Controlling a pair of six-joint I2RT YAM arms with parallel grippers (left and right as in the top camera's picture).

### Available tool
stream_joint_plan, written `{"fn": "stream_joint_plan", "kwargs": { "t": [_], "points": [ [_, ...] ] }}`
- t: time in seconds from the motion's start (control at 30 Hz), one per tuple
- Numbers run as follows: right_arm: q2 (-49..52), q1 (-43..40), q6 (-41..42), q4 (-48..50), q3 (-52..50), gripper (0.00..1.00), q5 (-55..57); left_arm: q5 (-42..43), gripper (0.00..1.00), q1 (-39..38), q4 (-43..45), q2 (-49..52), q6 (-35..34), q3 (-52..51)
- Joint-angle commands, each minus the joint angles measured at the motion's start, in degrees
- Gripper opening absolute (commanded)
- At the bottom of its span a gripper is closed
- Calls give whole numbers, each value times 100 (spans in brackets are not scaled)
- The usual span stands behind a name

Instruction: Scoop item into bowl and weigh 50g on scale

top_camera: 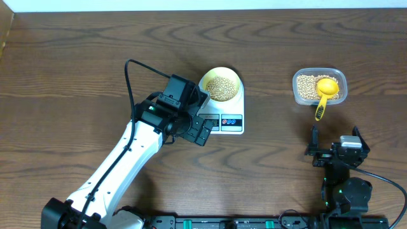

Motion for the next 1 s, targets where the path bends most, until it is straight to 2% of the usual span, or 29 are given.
{"fn": "stream_joint_plan", "kwargs": {
  "t": [0.0, 0.43, 0.73, 0.9, 0.97],
  "points": [
    [-35, -4, -57, -31, -7, 99, -15, -52, 98, -2, -302, 39, 35, -48],
    [-35, -4, -57, -31, -7, 99, -15, -52, 98, -4, -367, 39, 35, -48],
    [-35, -4, -57, -31, -7, 99, -15, -55, 98, -2, 669, 37, 37, -48],
    [-35, -4, -57, -31, -7, 99, -15, -57, 98, 2, 892, 7, 42, -48],
    [-35, -4, -57, -31, -7, 99, -17, -234, 98, 31, 1207, -116, 304, -48]
  ]
}}
